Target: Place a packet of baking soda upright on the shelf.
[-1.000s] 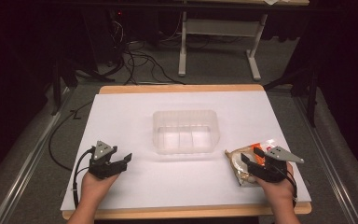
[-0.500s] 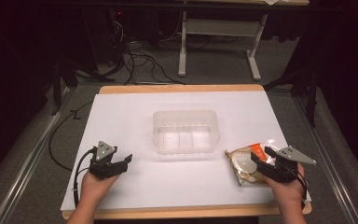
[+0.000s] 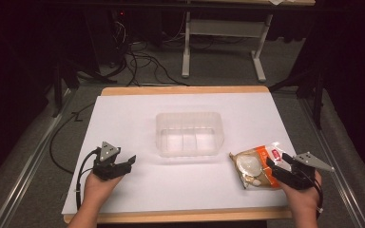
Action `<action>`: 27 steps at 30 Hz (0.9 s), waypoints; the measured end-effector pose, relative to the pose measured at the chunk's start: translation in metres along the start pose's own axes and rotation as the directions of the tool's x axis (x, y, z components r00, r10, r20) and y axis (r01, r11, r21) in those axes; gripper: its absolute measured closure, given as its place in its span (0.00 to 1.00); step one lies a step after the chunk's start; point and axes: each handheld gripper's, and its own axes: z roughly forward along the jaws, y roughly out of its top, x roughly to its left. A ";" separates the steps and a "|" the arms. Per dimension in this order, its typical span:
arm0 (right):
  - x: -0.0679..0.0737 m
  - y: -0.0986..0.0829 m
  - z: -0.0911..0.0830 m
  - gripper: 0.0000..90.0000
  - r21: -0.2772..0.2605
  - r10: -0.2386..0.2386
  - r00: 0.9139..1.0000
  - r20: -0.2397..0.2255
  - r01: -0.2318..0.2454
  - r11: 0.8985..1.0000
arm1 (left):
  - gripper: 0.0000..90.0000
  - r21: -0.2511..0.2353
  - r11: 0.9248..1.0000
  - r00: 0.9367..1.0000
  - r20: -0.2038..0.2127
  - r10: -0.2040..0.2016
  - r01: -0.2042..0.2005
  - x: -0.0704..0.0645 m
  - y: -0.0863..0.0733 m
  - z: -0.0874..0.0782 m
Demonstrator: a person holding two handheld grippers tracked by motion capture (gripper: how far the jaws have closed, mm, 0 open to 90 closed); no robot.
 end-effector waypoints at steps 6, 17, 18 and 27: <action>-0.010 -0.007 -0.007 0.36 0.013 0.031 0.999 0.039 -0.032 0.999 | 0.36 -0.001 1.000 1.000 0.007 0.006 -0.006 -0.002 0.004 0.005; -0.029 -0.021 -0.017 0.33 0.054 0.088 0.989 0.115 -0.094 0.994 | 0.36 -0.006 1.000 1.000 0.027 0.010 -0.010 -0.007 0.011 0.014; -0.030 -0.023 -0.017 0.33 0.060 0.089 0.989 0.121 -0.097 0.993 | 0.36 -0.007 1.000 1.000 0.027 0.009 -0.009 -0.007 0.011 0.014; -0.042 -0.034 -0.006 0.31 0.152 0.146 0.985 0.096 -0.159 0.976 | 0.35 0.002 1.000 0.999 0.034 0.018 -0.018 -0.009 0.011 0.015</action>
